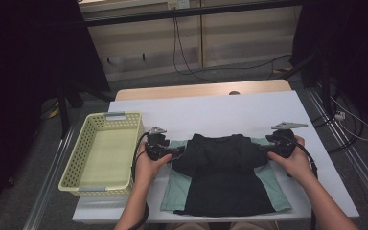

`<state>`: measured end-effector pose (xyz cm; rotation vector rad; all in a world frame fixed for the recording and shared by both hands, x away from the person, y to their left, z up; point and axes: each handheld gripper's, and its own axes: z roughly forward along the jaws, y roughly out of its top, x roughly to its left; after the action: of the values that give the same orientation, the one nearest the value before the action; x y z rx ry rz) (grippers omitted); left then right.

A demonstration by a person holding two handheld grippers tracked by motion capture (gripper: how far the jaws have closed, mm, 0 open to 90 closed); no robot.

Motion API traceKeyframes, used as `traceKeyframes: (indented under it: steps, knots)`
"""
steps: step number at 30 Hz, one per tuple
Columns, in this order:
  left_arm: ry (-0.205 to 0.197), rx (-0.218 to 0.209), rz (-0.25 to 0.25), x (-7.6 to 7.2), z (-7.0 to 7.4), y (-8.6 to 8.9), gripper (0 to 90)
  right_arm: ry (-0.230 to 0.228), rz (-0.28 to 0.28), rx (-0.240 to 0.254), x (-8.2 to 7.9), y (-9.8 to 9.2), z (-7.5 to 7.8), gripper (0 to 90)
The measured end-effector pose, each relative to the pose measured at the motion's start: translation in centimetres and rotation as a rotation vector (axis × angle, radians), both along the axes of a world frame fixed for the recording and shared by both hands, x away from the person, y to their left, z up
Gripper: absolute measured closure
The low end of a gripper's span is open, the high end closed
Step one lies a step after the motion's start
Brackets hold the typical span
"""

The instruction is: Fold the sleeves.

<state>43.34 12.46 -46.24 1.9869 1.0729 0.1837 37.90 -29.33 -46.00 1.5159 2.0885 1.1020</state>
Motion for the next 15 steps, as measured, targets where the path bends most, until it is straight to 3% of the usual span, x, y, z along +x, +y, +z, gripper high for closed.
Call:
traceKeyframes:
  steps: [4,7,8,10,12,13,15]
  knots:
    - [0.002,0.0,-0.006,-0.1,0.0,-0.1,27.1,0.023,0.002,0.053,-0.1,-0.1,-0.2,40.7]
    - [0.027,-0.025,-0.02,-0.3,0.2,-0.2,40.7,0.026,-0.004,0.058,-0.2,0.0,-0.3,42.5]
    - [0.024,-0.019,-0.02,-0.3,0.2,-0.2,42.3,0.025,0.007,0.057,-0.2,0.1,-0.2,47.1]
    - [0.029,-0.03,-0.043,-0.5,0.3,-0.3,53.6,0.032,0.023,0.074,-0.3,0.1,-0.1,56.2]
    - [0.015,-0.014,-0.055,-0.8,0.5,-0.6,59.0,0.037,0.028,0.085,-0.3,0.1,-0.1,58.7]
    - [0.014,0.011,-0.045,-1.1,0.8,-0.9,62.2,0.048,0.029,0.104,-0.4,0.1,-0.1,65.1]
    - [0.012,0.015,-0.046,-1.3,0.9,-1.1,73.2,0.043,0.036,0.122,-0.5,0.2,-0.1,73.4]
